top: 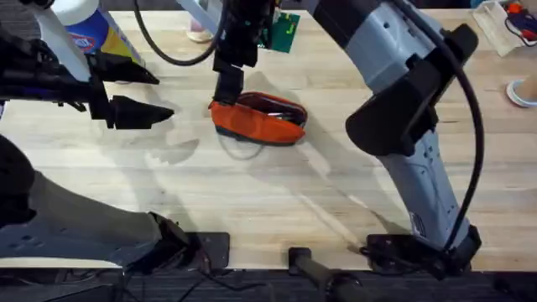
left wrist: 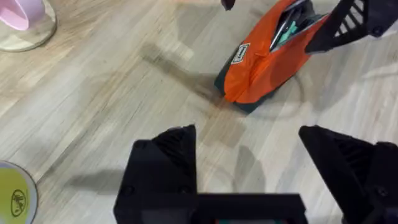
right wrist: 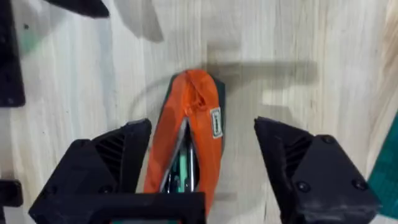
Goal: Unzip the bag, pick up the pens from the table one at a time and place them inside, then zip the bag closed.
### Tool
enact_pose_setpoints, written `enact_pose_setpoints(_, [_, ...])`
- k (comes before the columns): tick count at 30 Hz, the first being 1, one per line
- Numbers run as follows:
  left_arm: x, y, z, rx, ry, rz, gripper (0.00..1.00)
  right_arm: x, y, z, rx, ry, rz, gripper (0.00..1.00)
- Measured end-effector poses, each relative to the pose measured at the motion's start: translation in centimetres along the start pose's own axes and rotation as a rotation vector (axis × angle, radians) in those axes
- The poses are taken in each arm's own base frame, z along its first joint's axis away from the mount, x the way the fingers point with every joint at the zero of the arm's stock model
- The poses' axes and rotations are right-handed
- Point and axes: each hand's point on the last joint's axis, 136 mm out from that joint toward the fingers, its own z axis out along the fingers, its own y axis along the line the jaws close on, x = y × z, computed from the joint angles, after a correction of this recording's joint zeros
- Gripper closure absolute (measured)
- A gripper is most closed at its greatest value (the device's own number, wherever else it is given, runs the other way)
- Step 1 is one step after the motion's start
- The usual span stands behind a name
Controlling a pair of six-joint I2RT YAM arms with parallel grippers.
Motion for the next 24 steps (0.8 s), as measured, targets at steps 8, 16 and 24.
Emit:
enact_pose_setpoints(8, [0.0,0.0,0.0,0.000,0.000,0.000,0.006,-2.0,1.9,0.5,-0.046,-0.051,-0.059,0.005])
enact_pose_setpoints(16, [0.0,0.0,0.0,0.000,0.000,0.000,0.005,-2.7,2.2,0.7,-0.049,-0.073,-0.091,0.005])
enact_pose_setpoints(24, [0.0,0.0,0.0,0.000,0.000,0.000,0.005,-2.2,2.2,1.4,-0.067,-0.053,-0.078,0.005])
